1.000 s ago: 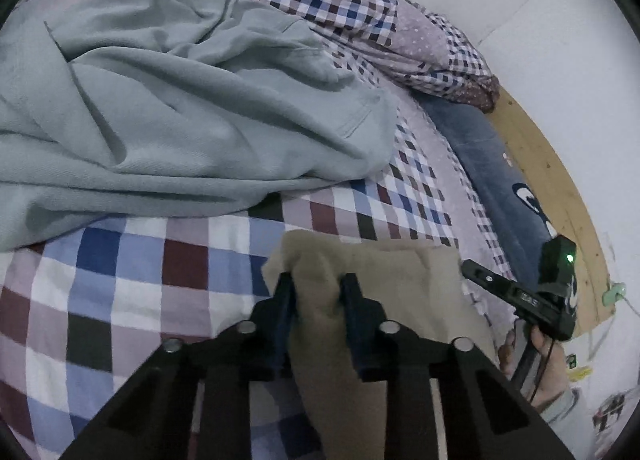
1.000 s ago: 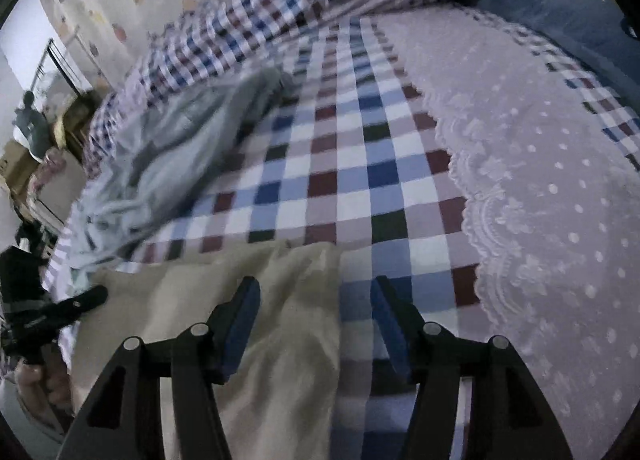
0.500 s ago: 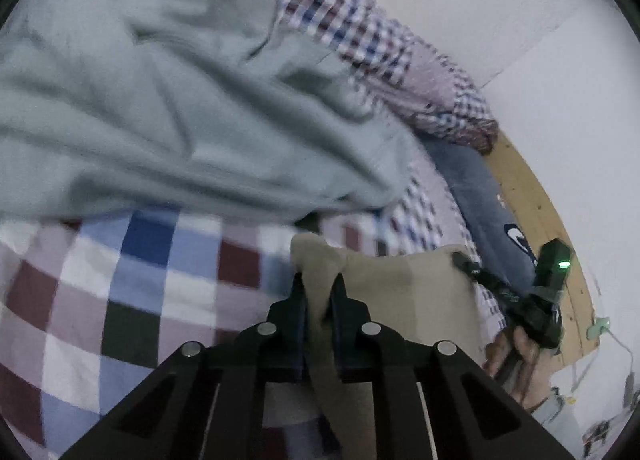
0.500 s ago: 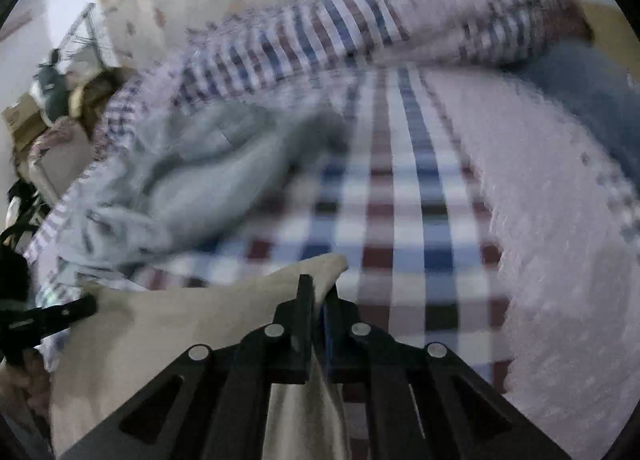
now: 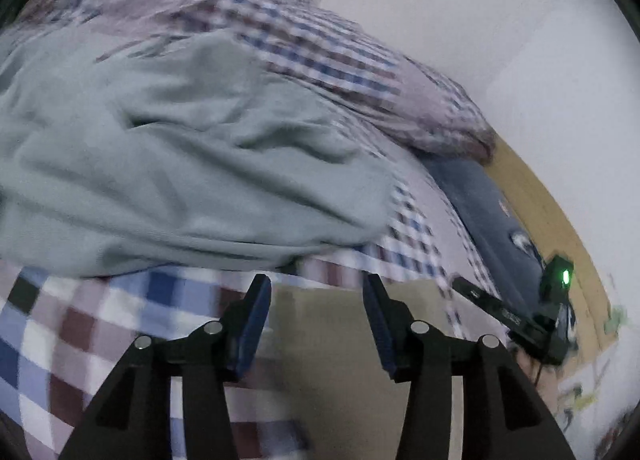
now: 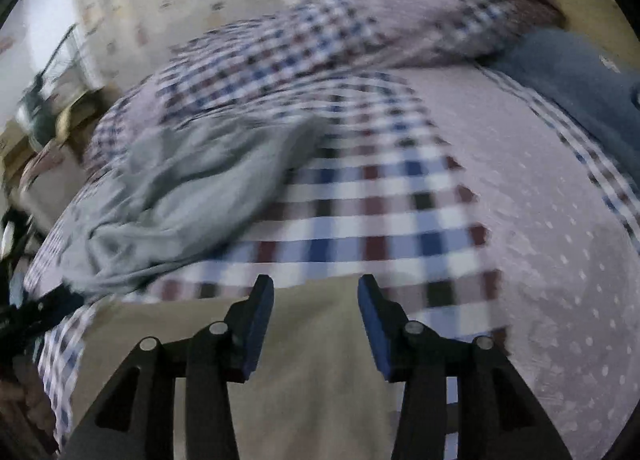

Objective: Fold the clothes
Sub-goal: 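Open both tools and press the folded khaki garment flat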

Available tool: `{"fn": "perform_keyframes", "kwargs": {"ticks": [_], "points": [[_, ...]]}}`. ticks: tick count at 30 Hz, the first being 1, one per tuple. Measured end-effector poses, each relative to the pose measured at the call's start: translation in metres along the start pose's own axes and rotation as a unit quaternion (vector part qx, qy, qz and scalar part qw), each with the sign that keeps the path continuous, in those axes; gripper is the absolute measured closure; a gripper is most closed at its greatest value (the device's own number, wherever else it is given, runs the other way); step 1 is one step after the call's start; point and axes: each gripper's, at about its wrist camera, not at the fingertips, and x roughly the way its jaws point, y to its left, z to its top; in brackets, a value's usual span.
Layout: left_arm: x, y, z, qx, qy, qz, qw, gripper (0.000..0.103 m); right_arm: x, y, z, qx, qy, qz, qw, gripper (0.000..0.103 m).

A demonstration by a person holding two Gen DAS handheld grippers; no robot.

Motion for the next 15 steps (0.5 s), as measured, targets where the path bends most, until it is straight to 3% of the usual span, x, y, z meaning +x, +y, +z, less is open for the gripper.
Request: {"fn": "perform_keyframes", "kwargs": {"ticks": [5,7,10,11,13,15], "points": [[0.028,-0.062,-0.009,0.093,0.03,0.017,0.9951,0.052,0.011,0.049,-0.005,-0.042,0.007,0.042,0.998,0.055],[0.043,-0.065,-0.013,0.094,0.039,0.026,0.9945,0.052,0.026,0.053,-0.013,-0.046,0.022,0.041,0.998,0.055],[0.069,-0.061,-0.02,0.103,0.074,0.071,0.9894,0.054,0.055,0.051,-0.026,-0.051,0.063,0.024,0.996,0.056],[0.074,-0.058,-0.025,0.11,0.079,0.087,0.987,0.061,0.057,0.05,-0.028,-0.054,0.06,0.021,0.997,0.056],[0.077,-0.056,-0.031,0.126,0.08,0.101,0.9836,0.063,0.059,0.048,-0.028,-0.057,0.059,0.014,0.997,0.055],[0.074,-0.054,-0.035,0.144,0.075,0.105,0.9811,0.069,0.061,0.041,-0.028,-0.049,0.06,0.007,0.997,0.048]]}}
